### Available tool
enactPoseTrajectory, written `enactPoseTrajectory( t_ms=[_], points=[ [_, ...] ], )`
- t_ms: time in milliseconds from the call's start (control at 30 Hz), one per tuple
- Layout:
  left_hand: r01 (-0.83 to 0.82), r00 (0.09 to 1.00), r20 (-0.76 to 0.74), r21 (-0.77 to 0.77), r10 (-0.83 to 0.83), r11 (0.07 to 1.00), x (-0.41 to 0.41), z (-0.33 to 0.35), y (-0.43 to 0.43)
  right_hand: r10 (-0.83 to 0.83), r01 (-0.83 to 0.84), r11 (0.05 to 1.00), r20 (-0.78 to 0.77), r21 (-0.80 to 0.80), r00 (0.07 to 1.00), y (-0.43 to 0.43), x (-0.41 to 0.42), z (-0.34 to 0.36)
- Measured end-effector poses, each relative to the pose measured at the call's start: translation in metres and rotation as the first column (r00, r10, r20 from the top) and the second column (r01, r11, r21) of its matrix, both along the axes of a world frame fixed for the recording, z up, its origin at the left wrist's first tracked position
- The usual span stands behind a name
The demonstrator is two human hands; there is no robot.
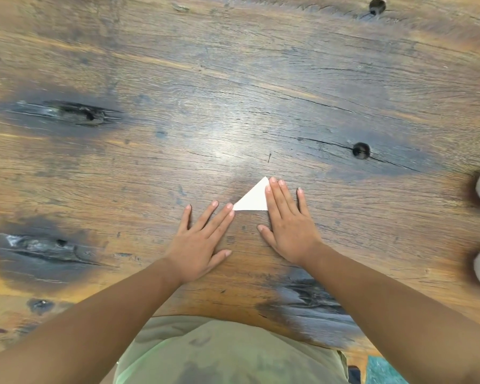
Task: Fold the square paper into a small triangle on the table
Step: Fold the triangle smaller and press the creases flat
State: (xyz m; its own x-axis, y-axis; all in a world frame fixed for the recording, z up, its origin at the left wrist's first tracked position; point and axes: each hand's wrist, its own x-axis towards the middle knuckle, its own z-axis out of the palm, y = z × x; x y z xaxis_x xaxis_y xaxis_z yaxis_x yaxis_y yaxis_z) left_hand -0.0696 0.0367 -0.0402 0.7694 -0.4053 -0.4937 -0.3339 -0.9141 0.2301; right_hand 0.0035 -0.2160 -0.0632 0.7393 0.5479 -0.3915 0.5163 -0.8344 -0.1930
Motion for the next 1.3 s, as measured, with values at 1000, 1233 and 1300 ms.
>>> enactPoseTrajectory(
  t_ms=[1000,1233,1300],
  points=[
    [-0.596,0.803,-0.197,-0.233,0.563,0.768,0.103,0.036,-0.061,-0.569,0.613,0.766,-0.239,0.193,0.787,0.006,0.032,0.052],
    [-0.722,0.692,-0.166,-0.171,0.703,0.67,0.116,0.021,-0.078,-0.609,0.664,0.731,-0.29,0.157,0.738,0.011,0.053,0.041],
    [-0.705,0.709,-0.161,-0.165,0.686,0.69,0.112,0.02,-0.078,-0.606,0.658,0.74,-0.285,0.139,0.743,0.011,0.057,0.039]
  ],
)
